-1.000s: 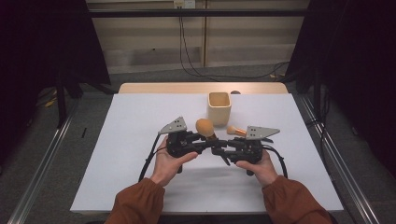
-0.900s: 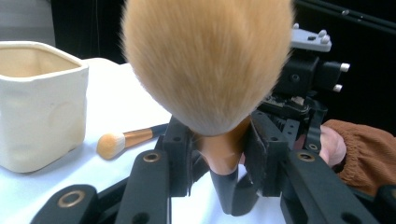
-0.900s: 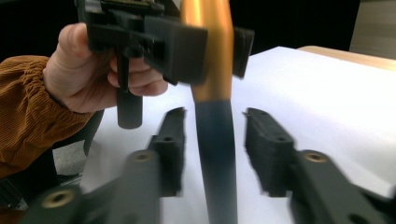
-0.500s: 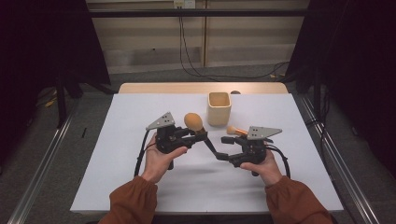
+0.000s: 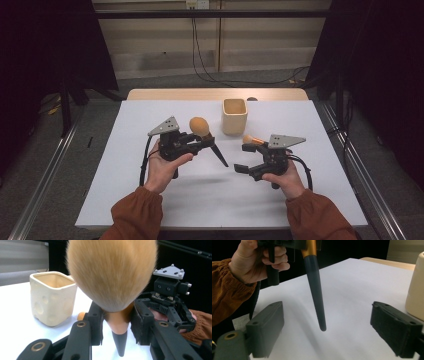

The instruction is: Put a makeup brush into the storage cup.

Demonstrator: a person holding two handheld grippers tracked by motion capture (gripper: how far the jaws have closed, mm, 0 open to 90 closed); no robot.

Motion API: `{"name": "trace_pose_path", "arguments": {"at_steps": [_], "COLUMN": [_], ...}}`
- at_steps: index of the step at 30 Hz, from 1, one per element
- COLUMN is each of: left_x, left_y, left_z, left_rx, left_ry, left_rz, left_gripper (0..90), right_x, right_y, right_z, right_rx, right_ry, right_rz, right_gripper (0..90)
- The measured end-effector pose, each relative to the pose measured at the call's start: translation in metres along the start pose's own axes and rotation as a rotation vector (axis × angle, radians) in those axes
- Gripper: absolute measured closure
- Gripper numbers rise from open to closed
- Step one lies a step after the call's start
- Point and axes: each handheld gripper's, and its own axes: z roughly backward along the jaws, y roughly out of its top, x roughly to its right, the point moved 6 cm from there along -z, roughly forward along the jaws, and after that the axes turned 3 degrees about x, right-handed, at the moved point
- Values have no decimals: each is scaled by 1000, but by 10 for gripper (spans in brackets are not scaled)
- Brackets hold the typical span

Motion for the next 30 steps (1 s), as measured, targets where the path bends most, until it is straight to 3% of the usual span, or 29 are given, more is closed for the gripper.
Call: {"name": "trace_pose_path", "arguments": {"at_steps": [6, 14, 22, 30], "left_x": [-2, 3, 4, 7], "left_y": [8, 27, 27, 30], "left_z": [4, 8, 3, -2], "left_rx": [-18, -55, -150, -189], "left_ry": [0, -26, -36, -63], "left_rz": [-11, -42, -70, -89], "left_gripper": [647, 647, 647, 647], "right_x": [-2, -2, -5, -12], "right_y": [0, 2, 2, 1], "right_z": [-1, 0, -6, -11], "right_rx": [4, 15, 19, 6], "right_ry": [15, 6, 2, 34], "right_rz": [4, 11, 22, 22], "right_gripper": [23, 0, 0, 15]}}
